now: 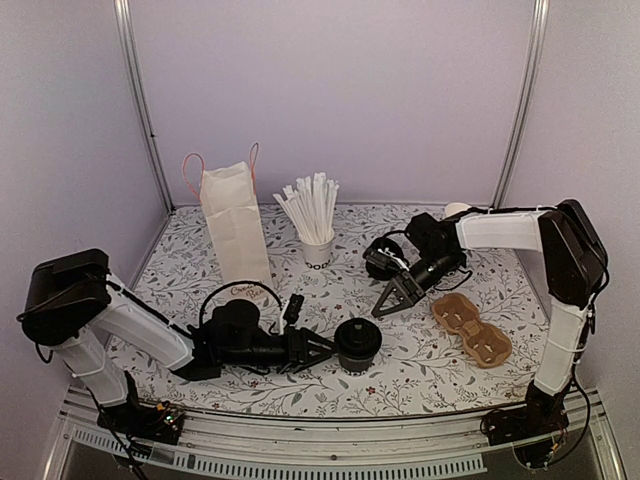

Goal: Pack the takeout coffee

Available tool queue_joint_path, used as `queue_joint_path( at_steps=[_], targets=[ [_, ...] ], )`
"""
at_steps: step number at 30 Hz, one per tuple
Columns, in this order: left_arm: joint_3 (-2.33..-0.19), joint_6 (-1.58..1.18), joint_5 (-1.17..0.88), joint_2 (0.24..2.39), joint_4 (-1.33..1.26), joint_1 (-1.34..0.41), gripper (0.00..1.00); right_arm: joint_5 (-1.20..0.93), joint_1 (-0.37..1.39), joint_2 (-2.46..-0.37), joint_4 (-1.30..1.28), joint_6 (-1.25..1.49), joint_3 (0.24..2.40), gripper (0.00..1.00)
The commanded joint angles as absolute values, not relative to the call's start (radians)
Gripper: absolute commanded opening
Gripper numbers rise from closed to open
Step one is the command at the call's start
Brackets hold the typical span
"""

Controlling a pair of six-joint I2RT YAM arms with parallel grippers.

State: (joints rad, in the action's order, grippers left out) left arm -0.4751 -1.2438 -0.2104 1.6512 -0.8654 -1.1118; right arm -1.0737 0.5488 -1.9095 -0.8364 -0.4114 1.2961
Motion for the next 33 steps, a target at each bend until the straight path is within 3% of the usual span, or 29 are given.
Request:
queue_joint_path(
  at_steps=[1,14,26,33],
  targets=[
    [-0.428,-1.305,-0.248,1.713,-1.004,-1.082,0.4,-1.072,0.554,-1.957,-0.833,-0.405,1.327,0.56],
    [-0.456,-1.278,-0.269,1.698,-0.986,-1.077,0.39,-1.136,0.558,-1.955,-0.865,-0.445,1.333,0.57],
    [-0.5,-1.293,-0.316,1.763,-1.034,-1.066,0.4,-1.149,0.587,-1.952,-0.881,-0.476,1.312,0.63],
    [-0.519,-1.297,-0.324,1.781,-1.007,-1.066,0.41,-1.123,0.592,-1.956,-0.857,-0.464,1.295,0.59]
  ],
)
